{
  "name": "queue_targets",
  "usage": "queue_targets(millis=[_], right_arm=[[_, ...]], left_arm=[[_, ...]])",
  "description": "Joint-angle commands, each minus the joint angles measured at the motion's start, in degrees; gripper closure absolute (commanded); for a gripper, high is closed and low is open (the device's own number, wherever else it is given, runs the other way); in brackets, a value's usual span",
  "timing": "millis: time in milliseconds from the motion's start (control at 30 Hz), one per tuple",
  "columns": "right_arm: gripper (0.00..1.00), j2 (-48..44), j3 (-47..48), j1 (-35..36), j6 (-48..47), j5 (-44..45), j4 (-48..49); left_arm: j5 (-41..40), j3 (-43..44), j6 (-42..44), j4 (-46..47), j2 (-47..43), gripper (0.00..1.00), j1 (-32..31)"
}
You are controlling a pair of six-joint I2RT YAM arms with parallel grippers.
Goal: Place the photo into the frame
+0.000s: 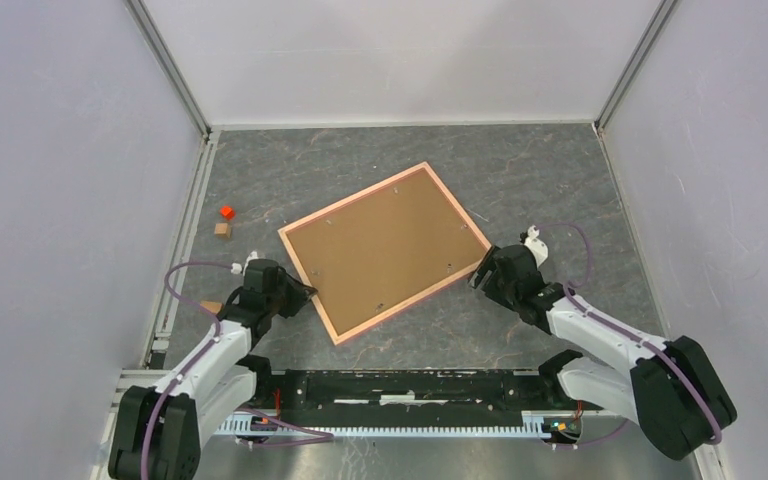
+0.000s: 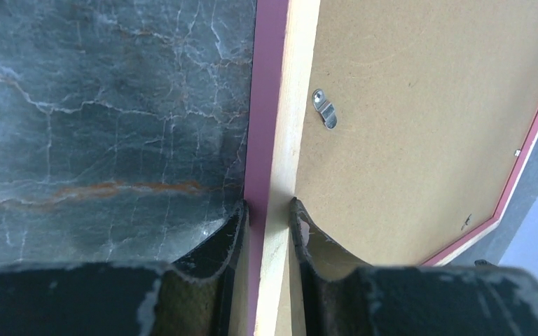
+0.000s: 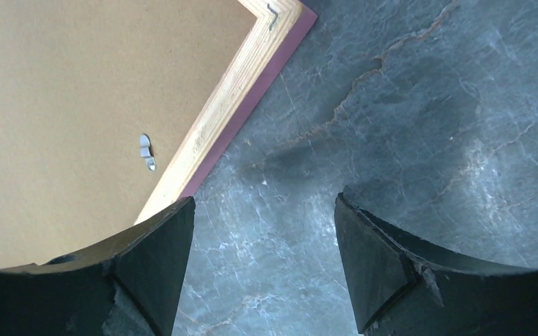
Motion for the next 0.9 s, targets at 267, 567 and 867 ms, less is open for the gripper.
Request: queue_targets(millis=[267,567,867], right_arm=[[0.28,14.1,11.1,1.8,1.0,13.0,-2.4],[0.75,13.8,10.3,-0.9,-11.1,17.9,-1.3],[0.98,22.6,20.2,-11.2,-46.8,-4.7,4.0]], left_arm=[[0.6,-3.3,-3.6,-5.4,-7.3,0.98,-10.9],[-0.8,0.2,5.0,-13.7,-24.2,0.06,-16.7],[-17.1,19.1,19.0,-19.6,-12.9,0.00,-16.6]])
